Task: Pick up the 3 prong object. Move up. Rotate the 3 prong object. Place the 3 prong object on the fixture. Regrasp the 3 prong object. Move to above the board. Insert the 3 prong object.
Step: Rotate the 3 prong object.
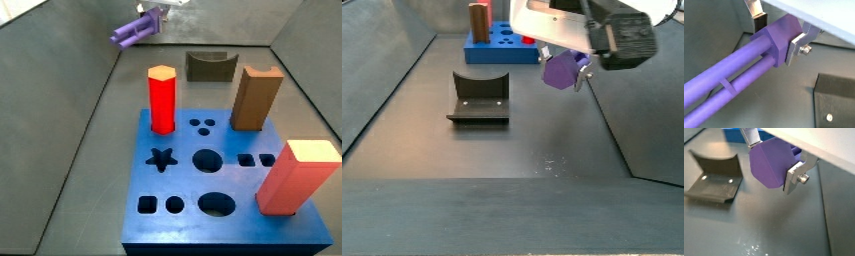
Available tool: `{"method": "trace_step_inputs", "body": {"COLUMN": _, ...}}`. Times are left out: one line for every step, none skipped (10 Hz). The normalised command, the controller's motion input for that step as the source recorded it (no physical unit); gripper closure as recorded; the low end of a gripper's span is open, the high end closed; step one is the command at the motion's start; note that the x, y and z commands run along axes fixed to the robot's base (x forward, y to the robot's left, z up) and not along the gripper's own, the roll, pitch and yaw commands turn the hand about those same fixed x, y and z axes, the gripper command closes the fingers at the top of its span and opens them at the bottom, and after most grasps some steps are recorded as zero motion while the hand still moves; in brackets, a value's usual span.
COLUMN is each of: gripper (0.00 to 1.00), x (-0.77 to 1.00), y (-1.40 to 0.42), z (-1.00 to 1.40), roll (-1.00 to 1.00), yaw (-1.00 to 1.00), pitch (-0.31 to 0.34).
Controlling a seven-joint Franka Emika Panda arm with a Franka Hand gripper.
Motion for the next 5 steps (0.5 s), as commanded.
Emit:
{"method": "trace_step_inputs", "body": {"gripper": 1.0, "x": 0.03, "y": 0.02, "z": -0.03, "roll": 0.0, "yaw": -1.0, "pitch": -0.004}}
{"method": "trace_step_inputs", "body": {"gripper": 1.0, "x": 0.03, "y": 0.02, "z": -0.03, "roll": 0.0, "yaw": -1.0, "pitch": -0.005}}
{"method": "trace_step_inputs", "body": {"gripper": 1.0, "x": 0.03, "y": 0.02, "z": -0.03, "roll": 0.0, "yaw": -1.0, "pitch": -0.005}}
{"method": "trace_step_inputs", "body": {"gripper": 1.0, "x": 0.03, "y": 0.02, "z": -0.03, "roll": 0.0, "yaw": -1.0, "pitch": -0.005}}
{"method": "trace_step_inputs", "body": {"gripper": 1.0, "x": 0.03, "y": 0.02, "z": -0.03, "roll": 0.0, "yaw": -1.0, "pitch": -0.005}}
